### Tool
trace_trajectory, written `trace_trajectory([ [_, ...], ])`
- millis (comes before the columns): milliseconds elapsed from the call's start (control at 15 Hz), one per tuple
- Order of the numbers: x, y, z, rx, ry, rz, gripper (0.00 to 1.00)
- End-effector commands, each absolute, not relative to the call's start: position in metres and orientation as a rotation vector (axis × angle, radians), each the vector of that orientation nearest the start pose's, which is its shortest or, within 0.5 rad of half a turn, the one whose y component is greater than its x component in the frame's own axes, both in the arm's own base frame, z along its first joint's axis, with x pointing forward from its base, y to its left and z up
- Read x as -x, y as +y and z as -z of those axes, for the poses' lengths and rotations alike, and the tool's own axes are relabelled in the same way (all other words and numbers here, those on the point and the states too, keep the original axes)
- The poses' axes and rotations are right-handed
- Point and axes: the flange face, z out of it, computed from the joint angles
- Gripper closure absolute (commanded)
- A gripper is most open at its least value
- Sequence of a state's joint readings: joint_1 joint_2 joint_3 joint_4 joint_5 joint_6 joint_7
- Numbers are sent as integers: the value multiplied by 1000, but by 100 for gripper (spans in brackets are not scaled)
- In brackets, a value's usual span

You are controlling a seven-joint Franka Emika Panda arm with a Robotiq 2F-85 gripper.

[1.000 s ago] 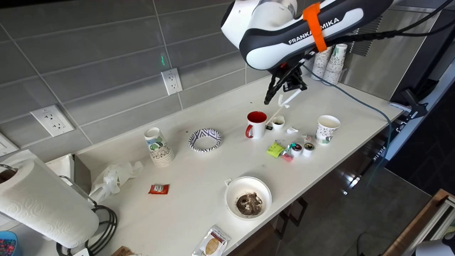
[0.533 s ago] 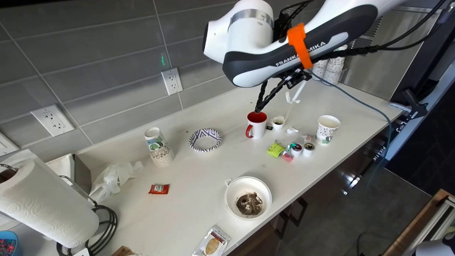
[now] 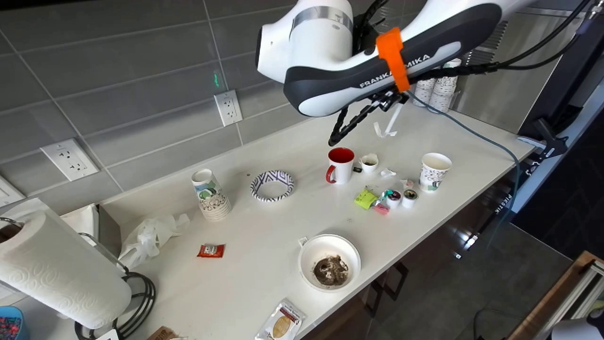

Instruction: Remove the wooden stirrer from the white packet.

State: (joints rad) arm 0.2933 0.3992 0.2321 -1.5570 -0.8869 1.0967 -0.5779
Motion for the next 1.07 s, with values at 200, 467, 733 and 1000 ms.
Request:
trace_trajectory([
  [200, -561, 196, -442, -1754, 1192, 1166, 100],
  [467, -565, 198, -455, -1829, 1176, 1104, 100],
  [733, -560, 199, -479, -2012, 1169, 1026, 100],
  [1000, -538, 209, -490, -2214, 1133, 946, 100],
])
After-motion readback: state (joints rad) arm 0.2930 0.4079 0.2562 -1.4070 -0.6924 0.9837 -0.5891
